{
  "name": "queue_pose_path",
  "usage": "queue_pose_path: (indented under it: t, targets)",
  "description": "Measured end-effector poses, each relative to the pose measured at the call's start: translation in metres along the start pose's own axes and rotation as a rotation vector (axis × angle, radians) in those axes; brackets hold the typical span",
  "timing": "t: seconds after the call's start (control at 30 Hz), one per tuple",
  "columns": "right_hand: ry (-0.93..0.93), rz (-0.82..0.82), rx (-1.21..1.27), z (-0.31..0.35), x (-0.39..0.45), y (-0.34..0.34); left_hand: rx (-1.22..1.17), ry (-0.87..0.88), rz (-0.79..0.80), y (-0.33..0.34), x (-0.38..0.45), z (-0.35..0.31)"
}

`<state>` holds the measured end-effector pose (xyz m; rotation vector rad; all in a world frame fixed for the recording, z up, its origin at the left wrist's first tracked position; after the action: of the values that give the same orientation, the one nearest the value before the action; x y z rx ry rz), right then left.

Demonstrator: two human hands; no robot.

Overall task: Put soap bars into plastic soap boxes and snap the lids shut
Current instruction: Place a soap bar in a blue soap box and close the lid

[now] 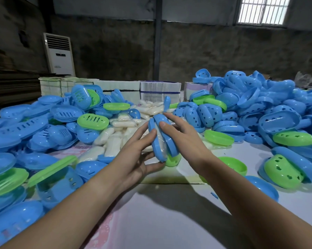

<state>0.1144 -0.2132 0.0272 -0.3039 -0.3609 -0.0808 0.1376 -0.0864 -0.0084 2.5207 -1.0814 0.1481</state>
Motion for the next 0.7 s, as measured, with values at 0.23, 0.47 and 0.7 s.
queue_pose_path:
  t: [0.23, 0.47, 0.7]
  targets:
    - [0.032, 0.041, 0.112, 0.0003, -0.0004, 0.0056, -0.014, 0.025, -0.046, -0.0037, 0.0000, -0.0039]
    - [0.054, 0.034, 0.158, -0.0001, -0.0002, 0.0057, -0.020, 0.032, -0.083, -0.0069, -0.0007, -0.0055]
    - [0.038, 0.023, 0.119, 0.0018, -0.0014, 0.0073, -0.018, 0.048, -0.108, -0.0089, -0.0007, -0.0064]
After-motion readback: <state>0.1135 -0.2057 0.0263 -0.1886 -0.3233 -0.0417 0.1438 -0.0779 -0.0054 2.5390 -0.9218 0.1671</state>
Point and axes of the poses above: each hand's wrist, its own x-axis towards the middle knuckle, its own y-axis out of the palm, z = x × y, the point moved 6 cm from there along x, towards the middle knuckle, and after that the axes turned 7 degrees about z, right-handed, at the moved point
